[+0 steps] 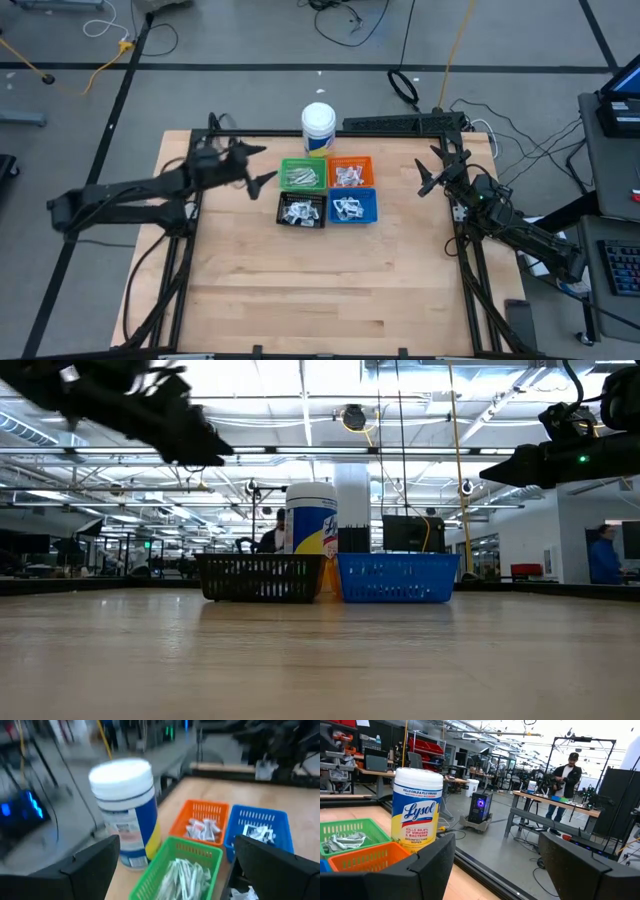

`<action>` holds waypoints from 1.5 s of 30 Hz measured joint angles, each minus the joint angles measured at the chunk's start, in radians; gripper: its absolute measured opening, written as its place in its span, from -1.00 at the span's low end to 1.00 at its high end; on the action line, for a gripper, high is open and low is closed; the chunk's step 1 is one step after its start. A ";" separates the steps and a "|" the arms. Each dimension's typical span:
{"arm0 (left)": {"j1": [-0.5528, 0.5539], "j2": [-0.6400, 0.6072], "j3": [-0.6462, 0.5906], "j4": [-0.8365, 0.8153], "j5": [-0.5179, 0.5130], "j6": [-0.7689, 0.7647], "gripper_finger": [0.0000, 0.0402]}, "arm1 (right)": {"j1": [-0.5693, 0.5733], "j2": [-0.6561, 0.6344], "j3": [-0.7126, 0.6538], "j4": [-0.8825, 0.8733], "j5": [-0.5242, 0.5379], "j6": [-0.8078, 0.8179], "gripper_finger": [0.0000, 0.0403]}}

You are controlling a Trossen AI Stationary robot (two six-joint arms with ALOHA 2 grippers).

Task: Pick & Place First Aid Supplies
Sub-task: Return to home position

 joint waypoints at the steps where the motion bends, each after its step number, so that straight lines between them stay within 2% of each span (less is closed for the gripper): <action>1: -0.001 -0.041 -0.054 0.052 0.001 0.020 0.98 | 0.000 0.000 0.000 0.000 0.000 0.000 0.38; 7: 0.000 -0.256 -0.317 0.250 0.003 0.030 0.98 | 0.000 0.000 0.000 0.000 0.000 0.000 0.38; 15: 0.000 -0.436 -0.465 0.260 0.007 -0.002 0.98 | 0.000 0.000 0.000 0.000 0.000 0.000 0.38; 25: 0.045 -0.600 -0.472 0.175 -0.050 0.022 0.98 | 0.000 0.000 0.000 0.000 0.000 0.000 0.38; 32: 0.108 -0.717 -0.472 0.039 -0.054 -0.022 0.98 | 0.000 0.000 0.000 0.000 0.000 0.000 0.38; 41: 0.172 -0.859 -0.472 -0.052 -0.056 -0.008 0.98 | 0.000 0.000 0.000 0.000 0.000 0.000 0.38; 45: 0.191 -0.860 -0.472 -0.078 -0.056 -0.036 0.98 | 0.000 0.000 0.000 0.000 0.000 0.000 0.38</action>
